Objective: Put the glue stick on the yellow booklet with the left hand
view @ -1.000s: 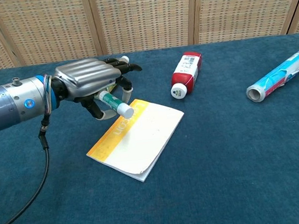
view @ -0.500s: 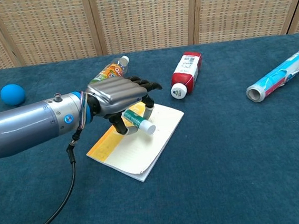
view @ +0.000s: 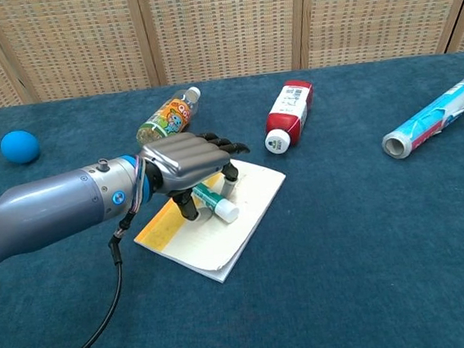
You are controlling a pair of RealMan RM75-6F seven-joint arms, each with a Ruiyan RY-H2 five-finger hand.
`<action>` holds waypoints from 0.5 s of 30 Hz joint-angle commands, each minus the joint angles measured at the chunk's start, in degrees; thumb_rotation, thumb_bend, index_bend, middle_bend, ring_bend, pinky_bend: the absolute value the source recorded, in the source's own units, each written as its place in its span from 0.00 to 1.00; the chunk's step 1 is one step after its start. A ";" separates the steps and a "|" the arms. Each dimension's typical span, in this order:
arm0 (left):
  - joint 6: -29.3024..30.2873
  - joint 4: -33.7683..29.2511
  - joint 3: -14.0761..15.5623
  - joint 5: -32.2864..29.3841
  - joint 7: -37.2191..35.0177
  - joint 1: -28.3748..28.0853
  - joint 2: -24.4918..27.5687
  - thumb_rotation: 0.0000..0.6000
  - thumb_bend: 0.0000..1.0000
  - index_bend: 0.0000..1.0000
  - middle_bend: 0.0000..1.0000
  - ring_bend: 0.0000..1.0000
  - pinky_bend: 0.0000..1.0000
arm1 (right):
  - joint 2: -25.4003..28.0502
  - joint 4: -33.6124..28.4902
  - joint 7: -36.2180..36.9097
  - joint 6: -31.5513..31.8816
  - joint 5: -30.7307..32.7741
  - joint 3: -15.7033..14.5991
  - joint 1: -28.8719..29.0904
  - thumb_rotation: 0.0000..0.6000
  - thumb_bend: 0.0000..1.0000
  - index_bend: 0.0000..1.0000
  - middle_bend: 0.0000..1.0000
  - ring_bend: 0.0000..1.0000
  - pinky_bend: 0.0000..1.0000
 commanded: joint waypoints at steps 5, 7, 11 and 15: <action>0.51 -0.55 0.12 -1.00 0.45 -0.06 0.27 1.00 0.37 0.37 0.00 0.00 0.00 | -0.03 -0.02 0.05 0.24 -0.14 0.03 -0.05 1.00 0.00 0.05 0.00 0.00 0.00; 0.64 -0.85 0.24 -1.22 0.55 -0.08 0.50 1.00 0.37 0.33 0.00 0.00 0.00 | -0.04 -0.06 -0.02 0.25 -0.17 0.01 -0.05 1.00 0.00 0.05 0.00 0.00 0.00; 1.26 -1.38 0.28 -1.47 0.42 -0.03 0.83 1.00 0.37 0.30 0.00 0.00 0.00 | -0.07 -0.11 -0.18 0.37 -0.35 -0.06 -0.08 1.00 0.00 0.05 0.00 0.00 0.00; 2.48 -2.58 0.18 -1.07 -0.37 0.33 1.52 1.00 0.36 0.28 0.00 0.00 0.00 | -0.09 -0.13 -0.19 0.50 -0.42 -0.06 -0.12 1.00 0.00 0.05 0.00 0.00 0.00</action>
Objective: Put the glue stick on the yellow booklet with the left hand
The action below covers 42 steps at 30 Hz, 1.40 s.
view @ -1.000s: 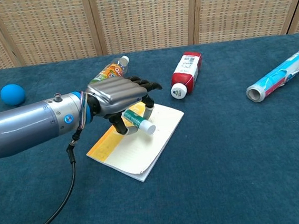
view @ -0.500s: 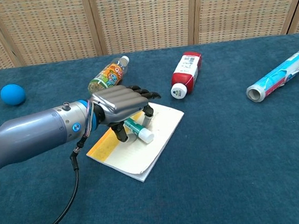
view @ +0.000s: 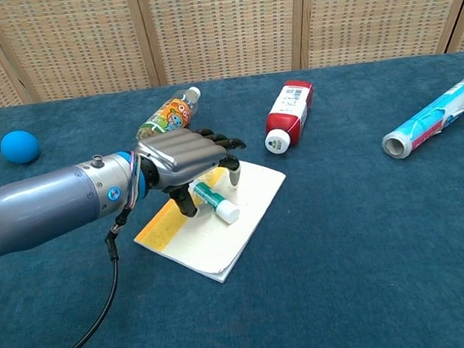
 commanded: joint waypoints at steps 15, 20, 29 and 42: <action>26.75 -19.27 0.98 11.96 -11.18 14.84 14.86 1.00 0.27 0.05 0.00 0.00 0.00 | -1.13 0.57 -1.31 0.82 -1.84 -0.68 0.05 1.00 0.00 0.05 0.00 0.00 0.00; 32.07 -20.98 3.89 13.92 -11.47 19.78 17.36 1.00 0.27 0.02 0.00 0.00 0.00 | -1.58 0.42 -2.67 0.85 -2.22 -1.03 0.06 1.00 0.00 0.05 0.00 0.00 0.00; 40.63 -24.17 7.85 14.65 -8.57 28.66 21.53 1.00 0.27 0.00 0.00 0.00 0.00 | -2.08 0.26 -4.30 1.02 -2.74 -1.37 0.09 1.00 0.00 0.05 0.00 0.00 0.00; 47.23 -29.82 15.55 14.24 -1.69 41.39 28.48 0.95 0.24 0.00 0.00 0.00 0.00 | -2.18 -0.37 -5.67 1.94 -4.30 -1.94 -0.05 1.00 0.00 0.05 0.00 0.00 0.00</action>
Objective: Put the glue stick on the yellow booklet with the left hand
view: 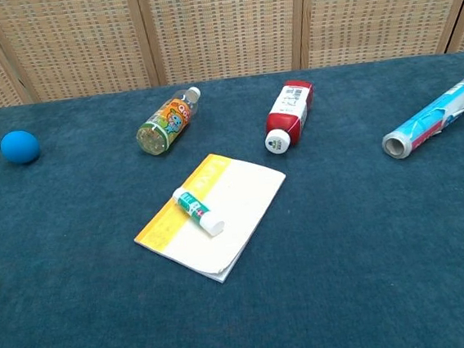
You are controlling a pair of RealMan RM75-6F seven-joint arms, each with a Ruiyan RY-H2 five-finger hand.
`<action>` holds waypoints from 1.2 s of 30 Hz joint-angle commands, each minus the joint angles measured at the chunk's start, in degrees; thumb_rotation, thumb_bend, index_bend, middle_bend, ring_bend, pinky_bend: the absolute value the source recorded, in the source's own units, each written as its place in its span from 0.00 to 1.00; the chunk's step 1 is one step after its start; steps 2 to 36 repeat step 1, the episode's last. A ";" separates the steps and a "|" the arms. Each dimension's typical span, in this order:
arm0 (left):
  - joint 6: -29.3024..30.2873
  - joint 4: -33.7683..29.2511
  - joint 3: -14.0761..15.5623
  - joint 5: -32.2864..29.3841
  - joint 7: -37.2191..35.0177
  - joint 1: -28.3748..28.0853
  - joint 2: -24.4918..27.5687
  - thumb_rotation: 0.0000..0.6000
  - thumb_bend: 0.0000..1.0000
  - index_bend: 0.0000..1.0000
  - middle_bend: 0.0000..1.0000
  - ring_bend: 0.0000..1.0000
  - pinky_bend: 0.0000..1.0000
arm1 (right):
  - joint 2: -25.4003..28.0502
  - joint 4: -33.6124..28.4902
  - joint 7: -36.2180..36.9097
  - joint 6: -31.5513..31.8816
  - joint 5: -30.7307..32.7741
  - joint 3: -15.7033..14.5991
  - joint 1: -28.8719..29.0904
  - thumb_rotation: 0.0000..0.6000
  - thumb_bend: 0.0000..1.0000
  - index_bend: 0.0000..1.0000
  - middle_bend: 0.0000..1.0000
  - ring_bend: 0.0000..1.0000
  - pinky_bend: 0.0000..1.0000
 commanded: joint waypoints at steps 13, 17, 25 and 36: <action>0.07 -0.39 0.37 -0.10 0.53 1.34 0.95 0.95 0.24 0.00 0.00 0.00 0.00 | -0.13 -0.20 -0.53 0.30 -0.74 -0.32 -0.03 1.00 0.00 0.05 0.00 0.00 0.00; 0.07 -0.39 0.37 -0.10 0.53 1.34 0.95 0.95 0.24 0.00 0.00 0.00 0.00 | -0.13 -0.20 -0.53 0.30 -0.74 -0.32 -0.03 1.00 0.00 0.05 0.00 0.00 0.00; 0.07 -0.39 0.37 -0.10 0.53 1.34 0.95 0.95 0.24 0.00 0.00 0.00 0.00 | -0.13 -0.20 -0.53 0.30 -0.74 -0.32 -0.03 1.00 0.00 0.05 0.00 0.00 0.00; 0.07 -0.39 0.37 -0.10 0.53 1.34 0.95 0.95 0.24 0.00 0.00 0.00 0.00 | -0.13 -0.20 -0.53 0.30 -0.74 -0.32 -0.03 1.00 0.00 0.05 0.00 0.00 0.00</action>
